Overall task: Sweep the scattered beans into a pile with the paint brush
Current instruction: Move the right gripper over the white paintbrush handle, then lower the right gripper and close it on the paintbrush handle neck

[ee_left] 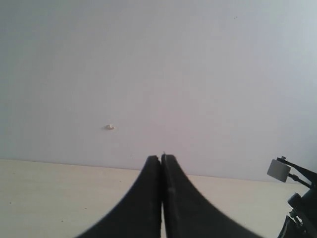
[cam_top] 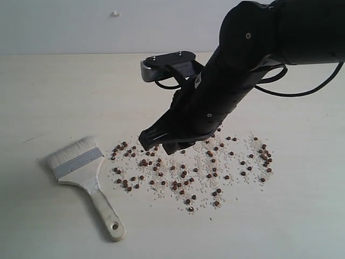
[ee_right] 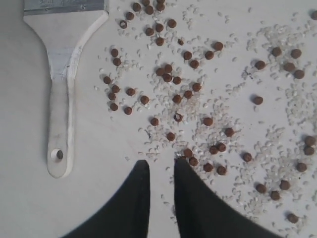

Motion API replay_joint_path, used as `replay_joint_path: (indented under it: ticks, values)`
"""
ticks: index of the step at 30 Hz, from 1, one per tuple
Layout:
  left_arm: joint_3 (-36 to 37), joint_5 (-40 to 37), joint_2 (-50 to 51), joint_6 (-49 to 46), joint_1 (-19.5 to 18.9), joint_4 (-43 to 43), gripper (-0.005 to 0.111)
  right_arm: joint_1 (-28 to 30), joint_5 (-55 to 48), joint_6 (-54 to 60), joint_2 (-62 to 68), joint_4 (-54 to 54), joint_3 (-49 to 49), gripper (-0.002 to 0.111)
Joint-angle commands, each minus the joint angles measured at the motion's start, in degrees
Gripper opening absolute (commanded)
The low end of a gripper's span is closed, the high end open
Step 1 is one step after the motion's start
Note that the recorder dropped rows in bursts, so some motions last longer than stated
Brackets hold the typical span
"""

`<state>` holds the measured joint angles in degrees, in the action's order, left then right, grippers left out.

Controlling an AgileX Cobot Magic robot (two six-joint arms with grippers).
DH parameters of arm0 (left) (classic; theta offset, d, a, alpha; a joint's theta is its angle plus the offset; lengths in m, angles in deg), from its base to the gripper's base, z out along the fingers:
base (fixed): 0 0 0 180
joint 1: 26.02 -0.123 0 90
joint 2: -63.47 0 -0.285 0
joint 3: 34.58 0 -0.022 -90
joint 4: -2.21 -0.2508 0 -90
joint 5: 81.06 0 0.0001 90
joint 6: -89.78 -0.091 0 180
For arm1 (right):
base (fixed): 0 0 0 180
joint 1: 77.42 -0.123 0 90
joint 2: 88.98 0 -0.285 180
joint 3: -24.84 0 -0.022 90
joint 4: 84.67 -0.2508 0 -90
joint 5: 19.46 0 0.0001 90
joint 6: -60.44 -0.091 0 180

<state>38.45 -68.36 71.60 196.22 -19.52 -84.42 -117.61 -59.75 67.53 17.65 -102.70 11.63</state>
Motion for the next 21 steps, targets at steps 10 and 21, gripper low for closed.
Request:
replay_joint_path:
  ticks: [10, 21]
  values:
    - [0.3, 0.0, -0.4, 0.2, 0.3, -0.2, 0.0, -5.9, 3.0, 5.3, 6.2, -0.6, 6.4, 0.036]
    - [0.3, 0.0, -0.4, 0.2, 0.3, -0.2, 0.0, -15.5, -8.6, -7.4, 22.2, 13.6, 24.8, 0.05]
